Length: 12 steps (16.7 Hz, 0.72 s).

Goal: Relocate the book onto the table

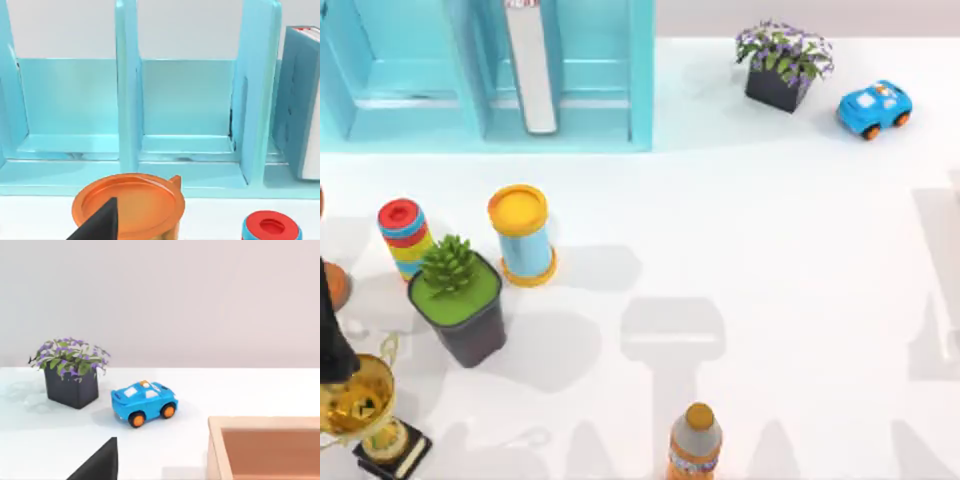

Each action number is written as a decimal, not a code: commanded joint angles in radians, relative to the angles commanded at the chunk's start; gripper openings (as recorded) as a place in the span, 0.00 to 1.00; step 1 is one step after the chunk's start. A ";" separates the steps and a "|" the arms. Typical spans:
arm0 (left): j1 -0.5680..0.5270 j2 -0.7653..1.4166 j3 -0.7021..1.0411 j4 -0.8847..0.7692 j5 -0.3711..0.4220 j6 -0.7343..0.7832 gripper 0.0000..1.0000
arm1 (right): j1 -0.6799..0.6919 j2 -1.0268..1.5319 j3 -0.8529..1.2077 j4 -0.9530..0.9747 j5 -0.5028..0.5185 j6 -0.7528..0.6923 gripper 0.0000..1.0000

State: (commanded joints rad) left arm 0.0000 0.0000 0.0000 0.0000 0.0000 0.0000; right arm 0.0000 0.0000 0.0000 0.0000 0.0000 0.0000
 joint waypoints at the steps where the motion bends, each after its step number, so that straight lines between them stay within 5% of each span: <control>1: 0.000 0.000 0.000 0.000 0.000 0.000 1.00 | 0.000 0.000 0.000 0.000 0.000 0.000 1.00; 6: -0.033 0.105 0.073 0.082 -0.027 -0.005 1.00 | 0.000 0.000 0.000 0.000 0.000 0.000 1.00; 12: -0.142 0.580 0.291 0.336 -0.130 -0.017 1.00 | 0.000 0.000 0.000 0.000 0.000 0.000 1.00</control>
State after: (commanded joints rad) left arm -0.1419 0.5799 0.2908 0.3356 -0.1299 -0.0169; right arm 0.0000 0.0000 0.0000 0.0000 0.0000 0.0000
